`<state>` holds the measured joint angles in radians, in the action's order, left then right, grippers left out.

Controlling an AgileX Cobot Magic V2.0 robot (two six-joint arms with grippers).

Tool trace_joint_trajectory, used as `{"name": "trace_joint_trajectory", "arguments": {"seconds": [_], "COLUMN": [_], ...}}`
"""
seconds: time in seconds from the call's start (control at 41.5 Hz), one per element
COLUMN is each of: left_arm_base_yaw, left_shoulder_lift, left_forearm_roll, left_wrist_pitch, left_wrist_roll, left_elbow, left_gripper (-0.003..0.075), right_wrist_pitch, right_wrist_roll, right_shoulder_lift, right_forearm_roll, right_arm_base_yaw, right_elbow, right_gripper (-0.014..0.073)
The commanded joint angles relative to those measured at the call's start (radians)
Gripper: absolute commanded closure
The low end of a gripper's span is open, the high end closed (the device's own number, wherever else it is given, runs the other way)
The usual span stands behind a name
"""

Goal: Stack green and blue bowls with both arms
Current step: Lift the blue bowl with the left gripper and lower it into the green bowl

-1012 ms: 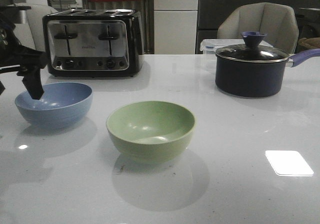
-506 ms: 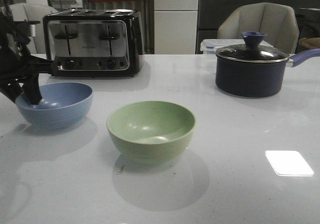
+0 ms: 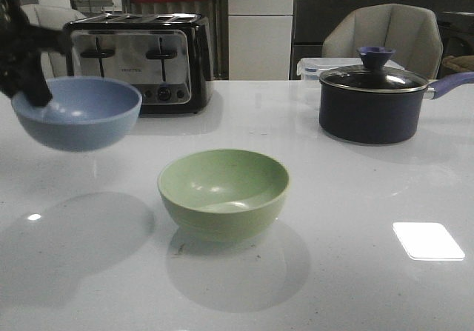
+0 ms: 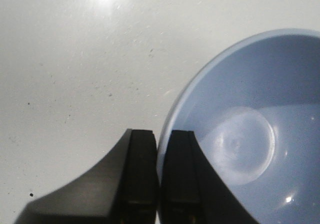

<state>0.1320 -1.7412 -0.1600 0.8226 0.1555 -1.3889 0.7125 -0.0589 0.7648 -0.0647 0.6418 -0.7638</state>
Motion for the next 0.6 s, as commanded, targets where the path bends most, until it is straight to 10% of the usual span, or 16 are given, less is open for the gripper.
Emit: {"name": "trace_joint_trajectory", "arguments": {"seconds": [0.0,0.578], "left_arm_base_yaw": [0.005,0.319], "left_shoulder_lift": [0.13,0.14], "left_forearm_roll": [-0.1,-0.15], "left_wrist_pitch": [0.011,0.043], "left_wrist_roll": [0.078,0.104], "left_elbow": [-0.03,-0.052], "left_gripper": [0.0625,0.0627], "right_wrist_pitch": [-0.071,-0.071], "right_wrist_roll": [-0.009,-0.009], "right_shoulder_lift": [-0.008,-0.008], "right_forearm_roll": [-0.005,-0.005], "right_arm_base_yaw": [0.002,0.002], "right_elbow": [-0.027,-0.027], "right_gripper": [0.0137,0.0137]}}
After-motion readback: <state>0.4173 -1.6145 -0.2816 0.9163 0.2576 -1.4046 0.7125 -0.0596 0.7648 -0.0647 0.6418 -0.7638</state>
